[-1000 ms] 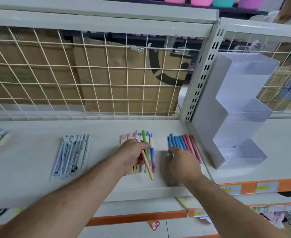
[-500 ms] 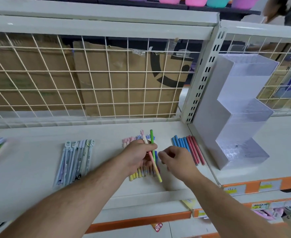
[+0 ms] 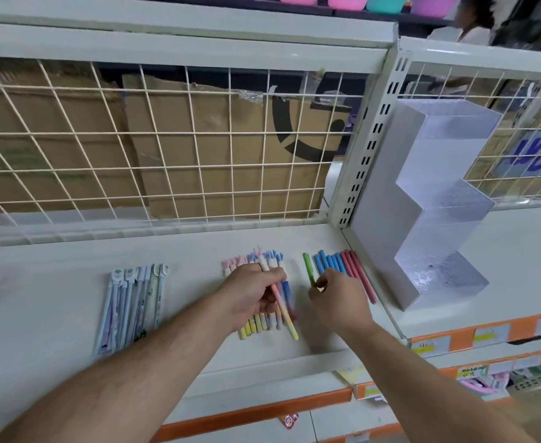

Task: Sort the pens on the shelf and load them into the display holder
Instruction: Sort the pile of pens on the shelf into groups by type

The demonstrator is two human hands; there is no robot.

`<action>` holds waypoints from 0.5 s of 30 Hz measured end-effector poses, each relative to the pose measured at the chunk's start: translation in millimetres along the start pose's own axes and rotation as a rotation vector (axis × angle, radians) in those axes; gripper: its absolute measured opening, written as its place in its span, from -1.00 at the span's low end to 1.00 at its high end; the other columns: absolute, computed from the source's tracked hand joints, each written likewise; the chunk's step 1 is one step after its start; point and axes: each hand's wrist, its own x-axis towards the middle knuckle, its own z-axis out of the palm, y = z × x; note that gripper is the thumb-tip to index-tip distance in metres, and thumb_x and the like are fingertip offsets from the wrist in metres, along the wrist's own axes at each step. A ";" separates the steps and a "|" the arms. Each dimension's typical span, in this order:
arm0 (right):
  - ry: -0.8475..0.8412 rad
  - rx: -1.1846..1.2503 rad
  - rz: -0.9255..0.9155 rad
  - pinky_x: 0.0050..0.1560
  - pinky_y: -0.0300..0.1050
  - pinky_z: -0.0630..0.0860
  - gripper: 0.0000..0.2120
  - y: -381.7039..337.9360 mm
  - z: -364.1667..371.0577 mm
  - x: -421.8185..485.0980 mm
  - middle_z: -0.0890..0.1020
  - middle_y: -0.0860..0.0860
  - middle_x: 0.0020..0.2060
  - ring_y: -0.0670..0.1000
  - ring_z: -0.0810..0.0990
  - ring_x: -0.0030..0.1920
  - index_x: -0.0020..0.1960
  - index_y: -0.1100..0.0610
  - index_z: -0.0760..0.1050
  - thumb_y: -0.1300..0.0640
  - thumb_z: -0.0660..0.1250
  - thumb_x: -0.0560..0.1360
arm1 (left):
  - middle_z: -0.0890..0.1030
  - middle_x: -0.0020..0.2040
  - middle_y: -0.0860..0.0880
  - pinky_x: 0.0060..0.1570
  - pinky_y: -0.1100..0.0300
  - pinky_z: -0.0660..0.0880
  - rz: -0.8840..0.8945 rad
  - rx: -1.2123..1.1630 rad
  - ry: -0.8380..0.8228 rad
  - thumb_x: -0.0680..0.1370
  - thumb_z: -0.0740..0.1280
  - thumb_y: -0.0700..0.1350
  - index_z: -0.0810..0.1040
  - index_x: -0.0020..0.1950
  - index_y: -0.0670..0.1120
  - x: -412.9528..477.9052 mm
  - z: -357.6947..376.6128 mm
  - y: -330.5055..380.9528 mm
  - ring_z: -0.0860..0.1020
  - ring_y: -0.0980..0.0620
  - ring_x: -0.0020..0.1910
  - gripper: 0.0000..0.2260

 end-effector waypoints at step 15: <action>0.016 0.156 -0.088 -0.42 -0.28 0.33 -0.84 -8.0 6.2 4.0 0.57 -0.08 -0.38 -0.15 0.49 -0.38 -0.22 0.07 0.53 0.12 0.36 0.54 | 0.54 -0.37 -0.12 -0.38 0.16 0.53 0.002 0.038 -0.052 0.57 0.30 -0.34 0.55 -0.02 -0.23 -2.3 -11.0 4.4 0.49 0.00 -0.44 -0.94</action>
